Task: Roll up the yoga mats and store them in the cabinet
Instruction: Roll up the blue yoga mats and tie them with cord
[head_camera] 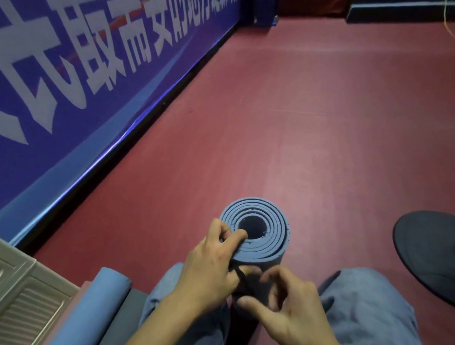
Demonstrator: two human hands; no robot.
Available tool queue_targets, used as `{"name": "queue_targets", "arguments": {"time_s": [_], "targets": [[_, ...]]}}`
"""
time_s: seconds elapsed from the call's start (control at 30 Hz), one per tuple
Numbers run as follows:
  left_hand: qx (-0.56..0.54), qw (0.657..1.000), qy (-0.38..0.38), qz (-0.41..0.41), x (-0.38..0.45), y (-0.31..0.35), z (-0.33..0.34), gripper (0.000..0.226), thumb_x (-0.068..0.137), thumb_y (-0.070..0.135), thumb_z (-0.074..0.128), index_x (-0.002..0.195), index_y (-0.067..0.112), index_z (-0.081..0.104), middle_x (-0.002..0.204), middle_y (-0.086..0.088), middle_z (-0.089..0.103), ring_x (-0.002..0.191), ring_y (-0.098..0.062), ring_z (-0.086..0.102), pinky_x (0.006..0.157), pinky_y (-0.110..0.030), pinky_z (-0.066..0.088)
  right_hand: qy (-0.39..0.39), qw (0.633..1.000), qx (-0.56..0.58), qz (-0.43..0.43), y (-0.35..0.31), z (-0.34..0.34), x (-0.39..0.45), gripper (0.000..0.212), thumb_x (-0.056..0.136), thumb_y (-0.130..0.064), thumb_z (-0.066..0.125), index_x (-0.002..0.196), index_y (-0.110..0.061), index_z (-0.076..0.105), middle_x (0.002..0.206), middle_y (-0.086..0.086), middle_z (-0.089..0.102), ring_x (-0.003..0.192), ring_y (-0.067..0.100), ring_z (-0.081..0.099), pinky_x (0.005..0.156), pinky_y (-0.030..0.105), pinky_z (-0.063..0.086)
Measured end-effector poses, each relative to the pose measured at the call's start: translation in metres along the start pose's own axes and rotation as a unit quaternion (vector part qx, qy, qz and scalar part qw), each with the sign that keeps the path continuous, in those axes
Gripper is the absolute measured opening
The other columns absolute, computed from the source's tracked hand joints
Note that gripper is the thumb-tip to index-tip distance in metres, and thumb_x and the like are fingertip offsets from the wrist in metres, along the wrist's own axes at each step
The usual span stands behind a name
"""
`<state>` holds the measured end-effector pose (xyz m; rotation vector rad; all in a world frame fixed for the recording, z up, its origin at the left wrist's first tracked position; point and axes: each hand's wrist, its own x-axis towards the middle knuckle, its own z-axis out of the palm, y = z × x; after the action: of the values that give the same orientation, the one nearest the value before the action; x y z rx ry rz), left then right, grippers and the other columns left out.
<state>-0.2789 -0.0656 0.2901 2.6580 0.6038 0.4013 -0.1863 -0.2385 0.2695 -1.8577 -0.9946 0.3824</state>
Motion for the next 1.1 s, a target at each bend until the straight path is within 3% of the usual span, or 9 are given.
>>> {"name": "queue_targets", "arguments": {"time_s": [0.1, 0.17, 0.33, 0.53, 0.67, 0.77, 0.83, 0.93, 1.1], "targets": [[-0.006, 1.0, 0.003, -0.004, -0.002, 0.003, 0.001, 0.058, 0.08, 0.069, 0.067, 0.122, 0.033, 0.052, 0.106, 0.01, 0.03, 0.074, -0.013, 0.046, 0.064, -0.032, 0.046, -0.025, 0.999, -0.037, -0.002, 0.007, 0.009, -0.007, 0.03, 0.071, -0.057, 0.08, 0.082, -0.034, 0.063, 0.056, -0.018, 0.06, 0.051, 0.001, 0.057, 0.057, 0.015, 0.044], [-0.011, 1.0, 0.001, -0.002, -0.004, 0.007, 0.002, 0.051, 0.079, 0.055, 0.071, 0.121, 0.033, 0.052, 0.105, 0.01, 0.029, 0.074, -0.013, 0.044, 0.064, -0.034, 0.048, -0.006, 0.999, -0.025, -0.033, 0.01, 0.012, -0.009, 0.018, 0.081, -0.045, 0.074, 0.081, -0.034, 0.06, 0.054, -0.019, 0.054, 0.047, -0.002, 0.047, 0.054, 0.016, 0.041], [-0.015, 0.999, -0.035, 0.001, -0.007, 0.003, -0.004, 0.052, 0.079, 0.054, 0.06, 0.127, 0.034, 0.05, 0.107, 0.011, 0.025, 0.082, -0.013, 0.043, 0.072, -0.033, 0.045, 0.119, 0.991, -0.028, -0.046, 0.015, -0.019, 0.004, 0.015, 0.076, -0.024, 0.073, 0.07, -0.023, 0.06, 0.052, -0.011, 0.051, 0.044, -0.001, 0.04, 0.048, 0.012, 0.036], [-0.033, 0.998, -0.038, 0.038, -0.011, 0.003, -0.004, 0.062, 0.078, 0.07, 0.065, 0.127, 0.036, 0.048, 0.108, 0.015, 0.027, 0.086, -0.012, 0.045, 0.077, -0.037, 0.05, 0.15, 0.963, -0.188, -0.12, 0.015, -0.055, 0.049, 0.013, 0.085, -0.03, 0.06, 0.076, -0.02, 0.058, 0.064, -0.011, 0.053, 0.059, 0.015, 0.05, 0.056, 0.037, 0.046], [-0.044, 0.993, -0.074, 0.08, -0.018, 0.01, -0.007, 0.059, 0.084, 0.059, 0.069, 0.131, 0.031, 0.047, 0.11, 0.013, 0.027, 0.093, -0.009, 0.042, 0.086, -0.029, 0.046, 0.184, 0.977, -0.061, -0.092, 0.013, -0.066, 0.087, 0.01, 0.089, -0.016, 0.071, 0.082, -0.023, 0.07, 0.091, -0.007, 0.062, 0.081, 0.013, 0.064, 0.065, 0.041, 0.056], [-0.073, 0.988, -0.103, 0.091, -0.026, 0.004, -0.012, 0.057, 0.09, 0.045, 0.068, 0.14, 0.033, 0.042, 0.115, 0.014, 0.027, 0.1, -0.002, 0.04, 0.09, -0.016, 0.038, 0.048, 0.997, -0.025, -0.056, 0.008, -0.063, 0.101, 0.008, 0.09, -0.014, 0.072, 0.086, -0.021, 0.073, 0.116, -0.006, 0.067, 0.1, 0.009, 0.068, 0.077, 0.036, 0.06], [-0.096, 0.985, -0.119, 0.085, -0.028, 0.001, -0.015, 0.054, 0.093, 0.029, 0.063, 0.143, 0.033, 0.043, 0.115, 0.013, 0.029, 0.099, 0.001, 0.04, 0.088, -0.014, 0.038, -0.021, 0.999, -0.031, -0.026, 0.007, -0.057, 0.102, 0.005, 0.095, -0.019, 0.066, 0.091, -0.019, 0.07, 0.098, -0.004, 0.074, 0.085, 0.008, 0.071, 0.075, 0.039, 0.06], [-0.128, 0.983, -0.121, 0.058, -0.03, 0.0, -0.018, 0.054, 0.089, 0.017, 0.054, 0.14, 0.033, 0.048, 0.113, 0.015, 0.031, 0.098, -0.003, 0.043, 0.087, -0.021, 0.042, -0.017, 1.0, 0.01, -0.011, 0.008, -0.054, 0.101, 0.009, 0.097, -0.019, 0.063, 0.089, -0.018, 0.068, 0.078, -0.001, 0.073, 0.073, 0.013, 0.071, 0.068, 0.038, 0.059], [-0.146, 0.988, -0.035, 0.021, -0.04, -0.006, -0.007, 0.053, 0.088, 0.012, 0.045, 0.133, 0.038, 0.054, 0.117, 0.021, 0.033, 0.099, -0.007, 0.049, 0.088, -0.029, 0.048, -0.046, 0.998, 0.037, -0.009, 0.009, -0.055, 0.1, 0.013, 0.099, -0.019, 0.062, 0.088, -0.016, 0.069, 0.079, 0.003, 0.072, 0.071, 0.015, 0.07, 0.066, 0.037, 0.057]]}}
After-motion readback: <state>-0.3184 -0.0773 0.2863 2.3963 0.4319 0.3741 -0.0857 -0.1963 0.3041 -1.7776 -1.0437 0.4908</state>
